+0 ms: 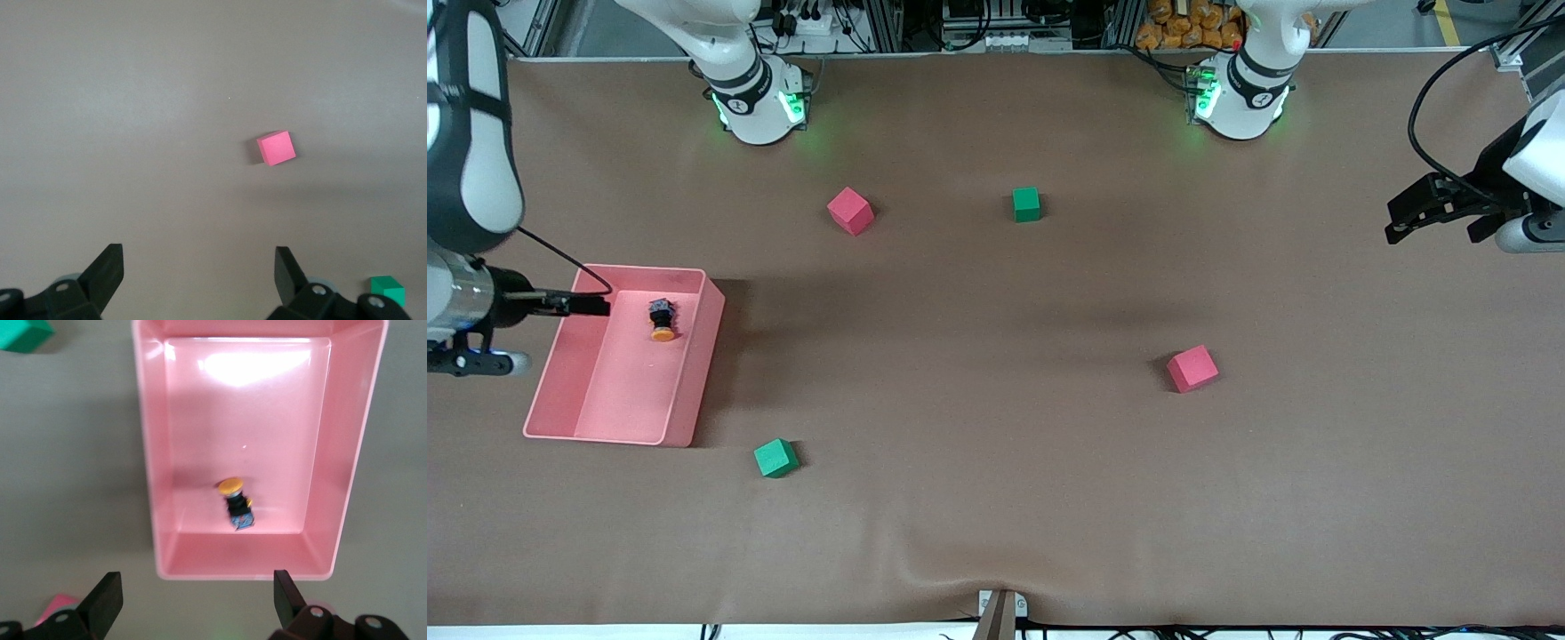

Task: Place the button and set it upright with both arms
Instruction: 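Reach the right gripper into the pink tray toward the button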

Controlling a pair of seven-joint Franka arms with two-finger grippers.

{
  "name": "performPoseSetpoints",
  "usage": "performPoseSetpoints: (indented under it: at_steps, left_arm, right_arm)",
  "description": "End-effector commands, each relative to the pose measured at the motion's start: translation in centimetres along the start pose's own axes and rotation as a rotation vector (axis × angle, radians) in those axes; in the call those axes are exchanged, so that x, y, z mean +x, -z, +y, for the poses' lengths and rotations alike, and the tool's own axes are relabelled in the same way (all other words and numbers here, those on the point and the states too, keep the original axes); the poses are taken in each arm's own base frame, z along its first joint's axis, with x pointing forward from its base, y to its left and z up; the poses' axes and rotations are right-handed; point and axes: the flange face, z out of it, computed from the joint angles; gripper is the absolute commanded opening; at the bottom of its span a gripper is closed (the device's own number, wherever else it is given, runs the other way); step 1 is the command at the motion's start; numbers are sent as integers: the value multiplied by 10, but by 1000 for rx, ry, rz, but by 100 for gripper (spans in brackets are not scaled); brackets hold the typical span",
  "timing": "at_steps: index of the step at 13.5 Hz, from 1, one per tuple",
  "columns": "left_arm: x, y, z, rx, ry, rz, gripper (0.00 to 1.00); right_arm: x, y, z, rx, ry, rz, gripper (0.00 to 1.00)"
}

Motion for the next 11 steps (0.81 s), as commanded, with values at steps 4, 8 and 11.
performPoseSetpoints:
  at_steps: [4,8,11]
  left_arm:
    - [1,0,-1,-16,-17,-6,100]
    - [2,-1,-1,-16,-17,-8,100]
    - [1,1,0,-17,-18,-5,100]
  right_arm:
    - [-7,-90,2,-23,51,118,100]
    - [-18,-151,24,-12,94,107,100]
    - [-14,-172,33,-11,132,103,100]
